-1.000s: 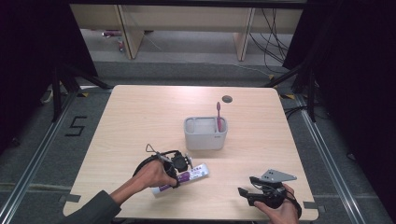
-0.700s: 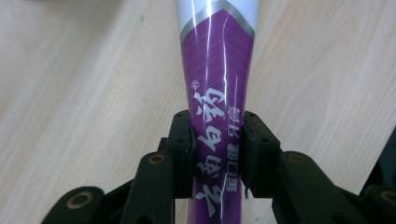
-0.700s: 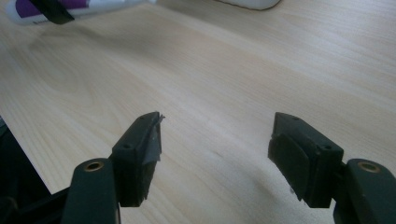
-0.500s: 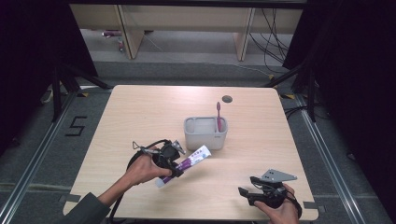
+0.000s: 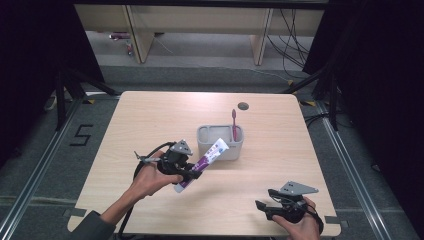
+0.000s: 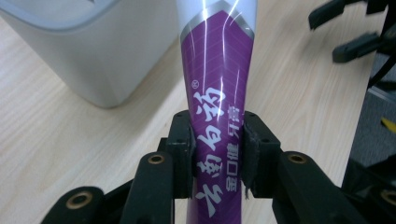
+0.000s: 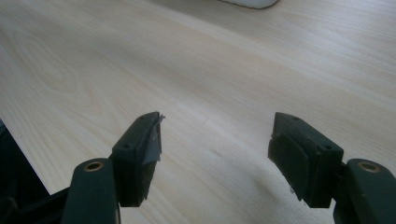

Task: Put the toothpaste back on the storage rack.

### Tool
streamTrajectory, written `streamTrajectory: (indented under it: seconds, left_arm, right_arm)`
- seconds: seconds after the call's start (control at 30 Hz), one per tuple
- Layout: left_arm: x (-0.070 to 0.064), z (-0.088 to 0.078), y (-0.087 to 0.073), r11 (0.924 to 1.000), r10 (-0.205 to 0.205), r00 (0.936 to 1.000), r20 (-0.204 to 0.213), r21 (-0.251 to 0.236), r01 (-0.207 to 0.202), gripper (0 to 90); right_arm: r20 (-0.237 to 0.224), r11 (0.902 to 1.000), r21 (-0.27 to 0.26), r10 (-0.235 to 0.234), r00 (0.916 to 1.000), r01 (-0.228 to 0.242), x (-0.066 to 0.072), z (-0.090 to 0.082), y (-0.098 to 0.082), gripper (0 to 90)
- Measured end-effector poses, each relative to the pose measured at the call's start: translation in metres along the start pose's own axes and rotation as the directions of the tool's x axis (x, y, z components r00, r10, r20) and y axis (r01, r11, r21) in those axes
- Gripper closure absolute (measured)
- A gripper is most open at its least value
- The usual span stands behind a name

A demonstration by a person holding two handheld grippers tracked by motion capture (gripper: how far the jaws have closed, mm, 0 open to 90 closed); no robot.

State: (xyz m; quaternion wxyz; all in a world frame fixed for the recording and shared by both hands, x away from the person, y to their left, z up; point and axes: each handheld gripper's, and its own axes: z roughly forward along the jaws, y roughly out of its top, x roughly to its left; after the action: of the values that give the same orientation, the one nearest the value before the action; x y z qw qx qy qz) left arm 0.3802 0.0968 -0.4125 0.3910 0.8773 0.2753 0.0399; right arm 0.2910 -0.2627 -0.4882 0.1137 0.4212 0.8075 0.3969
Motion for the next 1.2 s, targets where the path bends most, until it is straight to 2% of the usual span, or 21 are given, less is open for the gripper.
streamTrajectory:
  seconds: [0.17,0.4,0.57,0.73,0.8,0.83,0.87,0.9,1.03,1.07,1.1,1.2]
  left_arm:
    - [0.002,-0.006,0.004,0.9965,-0.019,0.9997,-0.014,-0.081,0.018,67.9]
    - [0.003,-0.008,0.007,0.9911,-0.024,0.9993,-0.029,-0.132,0.020,68.0]
    - [0.005,-0.007,0.012,0.9853,-0.032,0.9983,-0.050,-0.169,0.023,68.0]
    - [0.008,-0.007,0.023,0.9699,-0.035,0.9980,-0.052,-0.243,0.021,68.1]
    - [0.008,-0.008,0.029,0.9633,-0.044,0.9972,-0.060,-0.267,0.027,68.1]
    - [0.008,-0.008,0.036,0.9573,-0.054,0.9961,-0.070,-0.287,0.032,68.1]
    - [0.008,-0.008,0.036,0.9573,-0.054,0.9961,-0.070,-0.287,0.032,68.1]
    - [0.008,-0.007,0.040,0.9519,-0.067,0.9957,-0.064,-0.303,0.045,68.1]
    - [0.010,-0.004,0.054,0.9481,-0.056,0.9953,-0.079,-0.317,0.028,68.1]
    - [0.010,-0.002,0.057,0.9435,-0.059,0.9936,-0.096,-0.330,0.024,68.1]
    - [0.011,-0.001,0.060,0.9438,-0.056,0.9933,-0.101,-0.330,0.019,68.1]
    - [0.013,0.004,0.068,0.9372,-0.073,0.9918,-0.105,-0.347,0.032,68.1]
  right_arm:
    - [-0.009,0.9999,0.001,0.014,0.9999,-0.014,0.001,0.000,0.000,34.4]
    - [-0.003,0.9999,-0.011,-0.006,1.0000,0.005,-0.001,0.001,0.000,34.4]
    - [-0.004,1.0000,-0.004,0.000,1.0000,0.000,0.000,0.000,0.000,34.4]
    - [-0.006,1.0000,0.001,0.006,1.0000,-0.006,0.000,0.000,0.000,34.4]
    - [-0.002,1.0000,-0.007,-0.006,1.0000,0.006,-0.001,0.001,0.000,34.4]
    - [-0.005,1.0000,-0.004,-0.001,1.0000,0.001,0.000,0.000,0.000,34.4]
    - [-0.005,1.0000,-0.002,0.001,1.0000,-0.001,0.000,0.000,0.000,34.4]
    - [-0.005,1.0000,-0.002,0.001,1.0000,-0.001,0.000,0.000,0.000,34.4]
    - [-0.007,1.0000,0.002,0.001,1.0000,-0.001,0.000,0.000,0.000,34.4]
    - [-0.006,1.0000,-0.002,-0.002,1.0000,0.002,0.000,0.000,0.000,34.4]
    - [-0.011,1.0000,-0.006,0.000,0.9999,0.000,0.000,0.001,0.000,34.4]
    - [-0.012,1.0000,-0.005,-0.001,0.9999,0.001,0.000,0.001,0.000,34.4]
